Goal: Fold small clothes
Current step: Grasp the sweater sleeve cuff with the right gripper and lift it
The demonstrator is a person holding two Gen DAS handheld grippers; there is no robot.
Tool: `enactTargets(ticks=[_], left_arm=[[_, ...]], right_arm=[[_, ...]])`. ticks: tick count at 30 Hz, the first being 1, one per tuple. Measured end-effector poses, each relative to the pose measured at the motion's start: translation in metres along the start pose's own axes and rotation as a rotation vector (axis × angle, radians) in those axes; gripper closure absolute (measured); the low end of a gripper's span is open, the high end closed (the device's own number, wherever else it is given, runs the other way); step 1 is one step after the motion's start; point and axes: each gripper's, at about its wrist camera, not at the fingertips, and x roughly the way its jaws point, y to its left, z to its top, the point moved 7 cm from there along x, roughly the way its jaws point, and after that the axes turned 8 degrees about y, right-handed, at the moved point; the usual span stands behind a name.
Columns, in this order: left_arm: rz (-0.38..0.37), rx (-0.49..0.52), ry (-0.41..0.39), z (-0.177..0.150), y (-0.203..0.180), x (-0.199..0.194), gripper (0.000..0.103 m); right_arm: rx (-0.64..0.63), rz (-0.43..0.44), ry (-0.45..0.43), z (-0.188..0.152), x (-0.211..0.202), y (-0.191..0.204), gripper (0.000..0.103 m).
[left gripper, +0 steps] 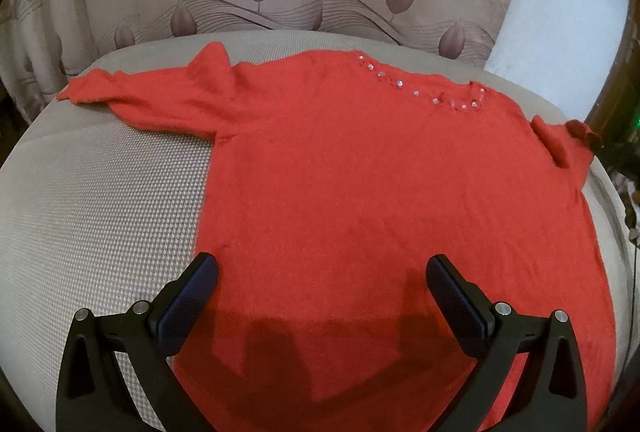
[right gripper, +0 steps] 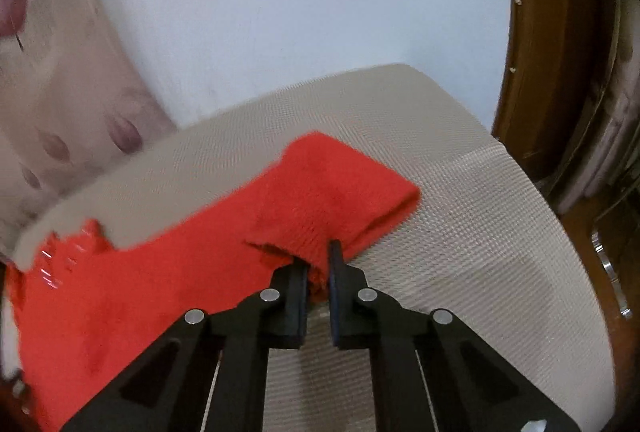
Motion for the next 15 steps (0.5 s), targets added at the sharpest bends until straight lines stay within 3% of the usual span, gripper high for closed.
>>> enactTargets(ticks=[7,12,15], left_arm=[[-0.016,-0.019,-0.013,0.001,0.003,-0.003,0.000],[-0.050,-0.044,-0.017,0.002,0.008,-0.004,0.000],[-0.069,-0.057,-0.020,0.003,0.010,-0.005,0.000]], right_arm=[[0.010,0.180,-0.011,0.002,-0.033,0.061,0.096],[-0.056,0.173,0.010,0.004,-0.030,0.108,0.096],[-0.029,0.156,0.031,0.003,-0.025,0.105,0.096]])
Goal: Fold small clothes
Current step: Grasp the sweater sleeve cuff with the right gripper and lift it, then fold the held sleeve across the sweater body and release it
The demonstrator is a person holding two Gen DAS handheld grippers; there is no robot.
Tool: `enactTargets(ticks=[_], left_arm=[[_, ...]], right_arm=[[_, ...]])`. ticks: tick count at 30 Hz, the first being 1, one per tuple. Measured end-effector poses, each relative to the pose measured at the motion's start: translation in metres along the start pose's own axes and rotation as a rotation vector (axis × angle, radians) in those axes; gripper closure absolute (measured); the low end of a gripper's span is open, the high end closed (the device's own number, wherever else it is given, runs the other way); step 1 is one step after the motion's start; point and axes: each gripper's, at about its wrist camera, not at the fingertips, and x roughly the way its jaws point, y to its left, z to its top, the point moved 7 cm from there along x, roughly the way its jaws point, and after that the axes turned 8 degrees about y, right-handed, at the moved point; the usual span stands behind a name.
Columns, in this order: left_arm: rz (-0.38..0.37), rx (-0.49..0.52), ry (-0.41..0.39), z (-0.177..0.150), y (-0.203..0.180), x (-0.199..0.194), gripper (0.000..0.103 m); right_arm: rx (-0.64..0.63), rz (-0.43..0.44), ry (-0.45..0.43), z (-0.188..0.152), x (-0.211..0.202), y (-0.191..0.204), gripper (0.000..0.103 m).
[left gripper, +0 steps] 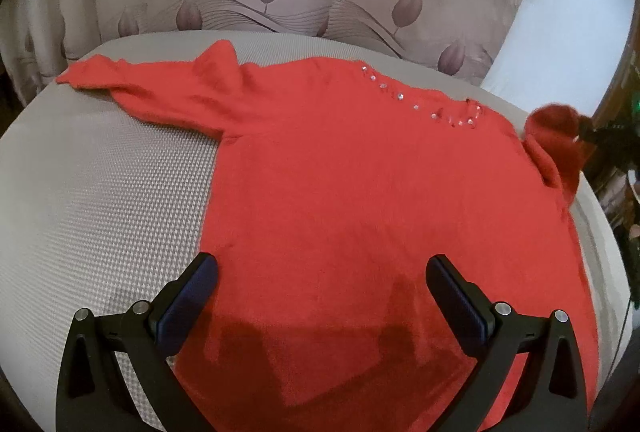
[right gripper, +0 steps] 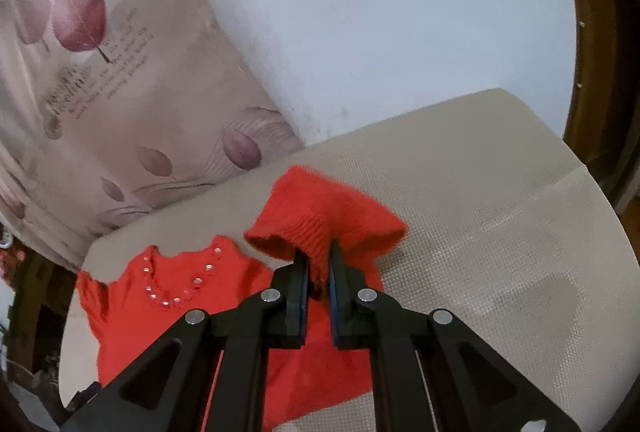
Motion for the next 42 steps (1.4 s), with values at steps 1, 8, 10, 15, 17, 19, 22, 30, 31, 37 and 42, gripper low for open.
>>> enactTargets(ticks=[1,8,10,15,17,19,22,30,31,37,42], left_arm=[[-0.006,-0.003,0.001,0.000,0.001,0.000,0.000],[-0.030,-0.014,0.000,0.001,0.002,0.000,0.000],[-0.031,-0.015,-0.002,0.001,0.003,-0.001,0.000],[-0.038,-0.026,-0.011,0.001,0.002,-0.002,0.000],[-0.046,-0.033,-0.020,0.001,0.002,-0.004,0.000],[-0.062,-0.041,-0.032,0.002,0.004,-0.007,0.000],[-0.091,-0.054,-0.072,0.003,0.009,-0.020,0.000],[-0.084,-0.024,-0.143,0.001,0.036,-0.060,0.000],[-0.082,-0.019,-0.145,0.000,0.041,-0.063,0.000],[-0.074,-0.002,-0.151,-0.005,0.060,-0.067,0.000],[-0.078,-0.010,-0.155,-0.008,0.067,-0.067,0.000]], right_arm=[[0.015,0.005,-0.001,0.000,-0.002,-0.003,0.096],[0.052,-0.010,-0.042,0.003,-0.030,-0.016,0.096],[0.046,-0.010,-0.053,0.003,-0.038,-0.011,0.096],[-0.016,0.054,-0.060,0.000,-0.052,0.043,0.096],[-0.052,0.087,-0.052,-0.005,-0.054,0.072,0.096],[-0.092,0.146,-0.031,-0.013,-0.051,0.112,0.096],[-0.137,0.238,0.019,-0.030,-0.036,0.171,0.096],[-0.151,0.443,0.153,-0.081,0.032,0.304,0.096],[-0.148,0.454,0.164,-0.086,0.040,0.314,0.096],[-0.124,0.461,0.216,-0.114,0.094,0.353,0.096],[-0.094,0.466,0.273,-0.138,0.127,0.367,0.096]])
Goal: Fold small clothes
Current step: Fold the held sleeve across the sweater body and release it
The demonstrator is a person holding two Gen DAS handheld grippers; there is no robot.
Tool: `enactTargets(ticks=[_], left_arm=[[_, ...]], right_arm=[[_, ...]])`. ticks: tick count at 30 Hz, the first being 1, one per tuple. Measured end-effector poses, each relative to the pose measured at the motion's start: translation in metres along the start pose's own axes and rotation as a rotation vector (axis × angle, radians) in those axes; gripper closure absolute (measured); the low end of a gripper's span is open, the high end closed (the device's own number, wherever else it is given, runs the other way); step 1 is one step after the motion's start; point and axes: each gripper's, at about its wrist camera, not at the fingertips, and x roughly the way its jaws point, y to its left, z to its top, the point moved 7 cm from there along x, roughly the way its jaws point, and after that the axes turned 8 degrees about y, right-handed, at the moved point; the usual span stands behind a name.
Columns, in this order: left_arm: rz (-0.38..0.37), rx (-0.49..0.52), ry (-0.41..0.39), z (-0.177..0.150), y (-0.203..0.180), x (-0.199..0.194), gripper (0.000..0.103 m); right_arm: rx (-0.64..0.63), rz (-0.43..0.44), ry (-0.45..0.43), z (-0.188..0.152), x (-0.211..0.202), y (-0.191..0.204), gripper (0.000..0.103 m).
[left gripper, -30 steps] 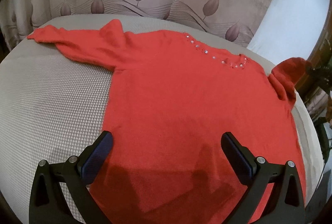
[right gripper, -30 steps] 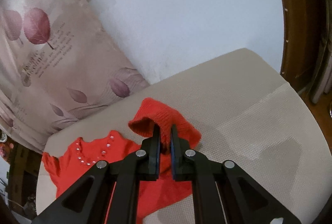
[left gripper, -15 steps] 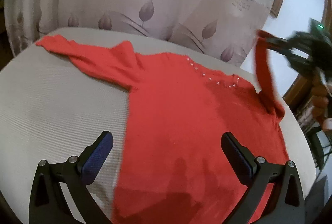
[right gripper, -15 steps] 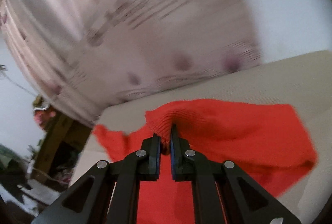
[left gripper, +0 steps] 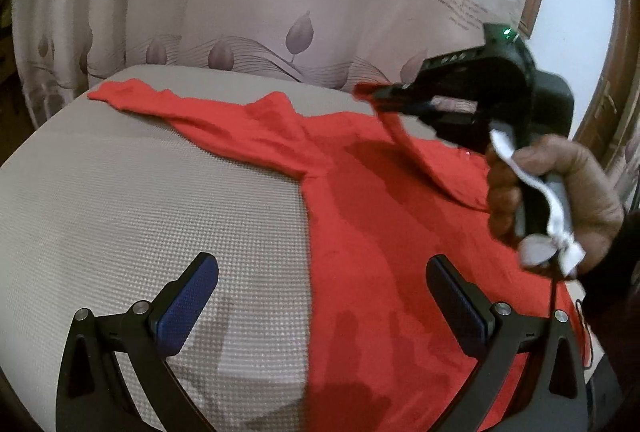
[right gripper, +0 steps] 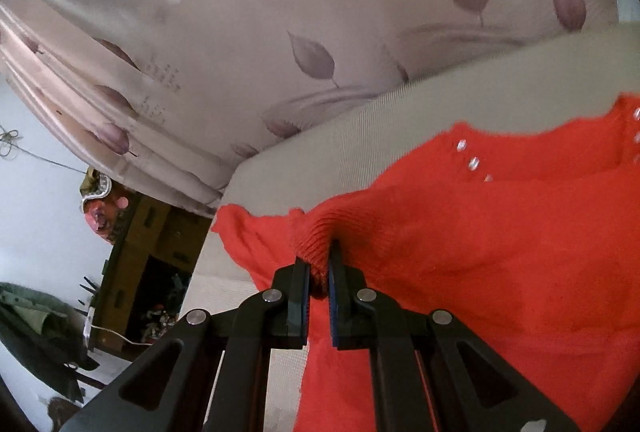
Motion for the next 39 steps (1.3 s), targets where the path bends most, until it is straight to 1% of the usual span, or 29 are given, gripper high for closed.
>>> enactTargets(ticks=[2,3,5,6,7,8,9,11,12,13,14,15,16,18,20,21,23,24,26,28,30,31,32,34,37,39], left_arm=[[0.001,-0.015,-0.003,0.001,0.005,0.001,0.000],[0.001,-0.020,-0.002,0.002,0.007,0.002,0.000],[0.004,-0.034,0.004,0.003,0.010,0.004,0.000],[0.006,-0.041,0.006,0.004,0.011,0.004,0.000],[0.007,-0.048,0.006,0.004,0.012,0.004,0.000],[0.007,-0.052,0.004,0.005,0.013,0.004,0.000],[0.007,-0.056,0.002,0.006,0.013,0.004,0.000],[-0.003,-0.063,0.000,0.008,0.010,0.003,0.000],[-0.013,-0.065,-0.002,0.009,0.008,0.003,0.000],[-0.026,-0.066,-0.005,0.011,0.003,0.003,0.000],[-0.036,-0.065,-0.007,0.014,-0.001,0.005,0.000],[-0.048,-0.063,-0.009,0.018,-0.007,0.007,0.000],[-0.062,-0.062,-0.013,0.024,-0.015,0.011,0.000],[-0.073,-0.058,-0.026,0.035,-0.029,0.022,0.000],[-0.073,-0.054,-0.028,0.047,-0.043,0.042,0.000],[-0.064,-0.056,-0.027,0.053,-0.049,0.055,0.000],[-0.053,-0.065,-0.015,0.062,-0.054,0.076,0.000],[-0.049,-0.072,-0.003,0.065,-0.056,0.086,0.000],[-0.048,-0.102,0.044,0.070,-0.056,0.106,0.000],[-0.064,-0.152,0.075,0.074,-0.051,0.119,0.000],[-0.048,-0.175,0.094,0.074,-0.046,0.128,0.000],[-0.040,-0.173,0.106,0.073,-0.046,0.131,0.000],[-0.027,-0.160,0.100,0.073,-0.048,0.131,0.000],[0.005,-0.136,0.109,0.071,-0.052,0.132,0.000],[0.037,-0.116,0.121,0.070,-0.055,0.134,0.000],[0.046,-0.110,0.123,0.070,-0.055,0.134,0.000]], right_arm=[[0.003,0.002,0.025,-0.006,0.011,-0.001,0.096],[0.013,0.012,0.057,-0.011,0.021,-0.002,0.090],[0.034,0.023,0.114,-0.020,0.034,-0.006,0.087],[0.034,0.026,0.135,-0.024,0.038,-0.006,0.084],[0.025,0.029,0.162,-0.031,0.040,-0.006,0.082],[0.015,0.034,0.170,-0.037,0.038,-0.006,0.080],[0.001,0.058,0.160,-0.044,0.028,-0.005,0.080],[-0.005,0.090,0.106,-0.052,0.002,-0.009,0.078],[0.000,0.092,0.050,-0.059,-0.023,-0.019,0.075],[0.012,0.084,0.019,-0.062,-0.041,-0.029,0.074],[0.030,0.066,-0.011,-0.067,-0.060,-0.043,0.067],[0.071,0.024,-0.052,-0.074,-0.088,-0.068,0.062],[0.106,0.007,-0.085,-0.078,-0.106,-0.085,0.062],[0.217,0.003,-0.160,-0.091,-0.152,-0.130,0.058],[0.310,0.021,-0.222,-0.100,-0.185,-0.163,0.057],[0.379,0.049,-0.266,-0.102,-0.204,-0.185,0.056],[0.443,0.101,-0.304,-0.103,-0.221,-0.206,0.053],[0.479,0.135,-0.320,-0.102,-0.226,-0.218,0.052],[0.511,0.187,-0.321,-0.100,-0.227,-0.228,0.051],[0.524,0.212,-0.311,-0.096,-0.220,-0.232,0.050],[0.530,0.254,-0.301,-0.089,-0.213,-0.232,0.049],[0.538,0.231,-0.295,-0.088,-0.209,-0.234,0.049],[0.545,0.193,-0.297,-0.086,-0.204,-0.234,0.054],[0.540,0.168,-0.328,-0.077,-0.203,-0.232,0.052],[0.568,0.106,-0.417,-0.067,-0.212,-0.240,0.050],[0.588,0.029,-0.470,-0.064,-0.217,-0.249,0.054]])
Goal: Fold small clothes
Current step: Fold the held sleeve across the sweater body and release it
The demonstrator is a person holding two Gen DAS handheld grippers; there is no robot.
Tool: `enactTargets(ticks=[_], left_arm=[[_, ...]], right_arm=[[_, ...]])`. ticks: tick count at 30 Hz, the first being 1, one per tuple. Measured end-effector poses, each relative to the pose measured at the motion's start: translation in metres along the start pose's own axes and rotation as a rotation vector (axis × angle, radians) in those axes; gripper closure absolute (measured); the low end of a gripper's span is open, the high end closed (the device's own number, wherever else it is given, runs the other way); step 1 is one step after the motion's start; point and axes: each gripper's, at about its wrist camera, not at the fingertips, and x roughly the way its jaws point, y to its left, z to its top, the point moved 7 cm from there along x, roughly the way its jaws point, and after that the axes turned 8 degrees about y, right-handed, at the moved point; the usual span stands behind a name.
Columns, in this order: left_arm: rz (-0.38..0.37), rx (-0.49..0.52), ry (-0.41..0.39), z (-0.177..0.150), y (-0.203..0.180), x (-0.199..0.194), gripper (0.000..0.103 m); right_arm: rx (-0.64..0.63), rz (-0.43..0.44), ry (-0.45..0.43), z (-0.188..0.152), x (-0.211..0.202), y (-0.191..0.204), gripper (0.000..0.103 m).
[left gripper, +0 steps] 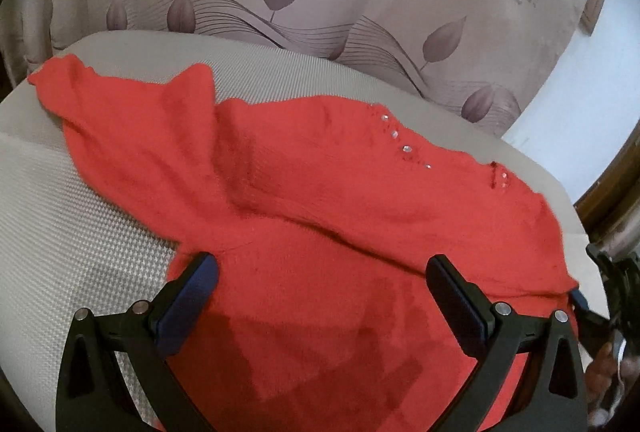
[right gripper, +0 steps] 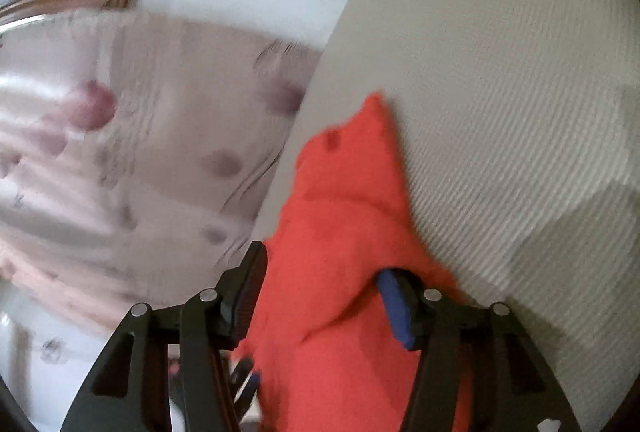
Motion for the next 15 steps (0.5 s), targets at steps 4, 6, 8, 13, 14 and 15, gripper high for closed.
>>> enactTargets(ticks=[4,6,8,13,14,15], left_arm=[[-0.001,-0.002,0.002,-0.002,0.001,-0.001,0.000],[-0.004,-0.006,0.001,-0.001,0.001,-0.002,0.000],[-0.006,-0.009,0.001,-0.001,0.001,-0.002,0.000],[-0.040,-0.003,0.010,-0.001,0.000,-0.003,0.000],[-0.057,0.002,0.014,-0.001,0.000,-0.004,0.000],[-0.074,0.004,0.016,0.000,0.000,-0.005,0.001]], right_arm=[[-0.083,-0.138,-0.089,0.000,-0.013,-0.001,0.055],[-0.049,-0.070,-0.049,-0.008,-0.014,-0.004,0.055],[-0.064,-0.016,-0.011,-0.013,-0.013,-0.003,0.053],[-0.053,0.059,0.025,0.003,-0.008,-0.005,0.054],[-0.056,0.056,0.029,0.005,-0.009,-0.005,0.054],[-0.068,0.052,0.027,0.007,-0.009,-0.002,0.054]])
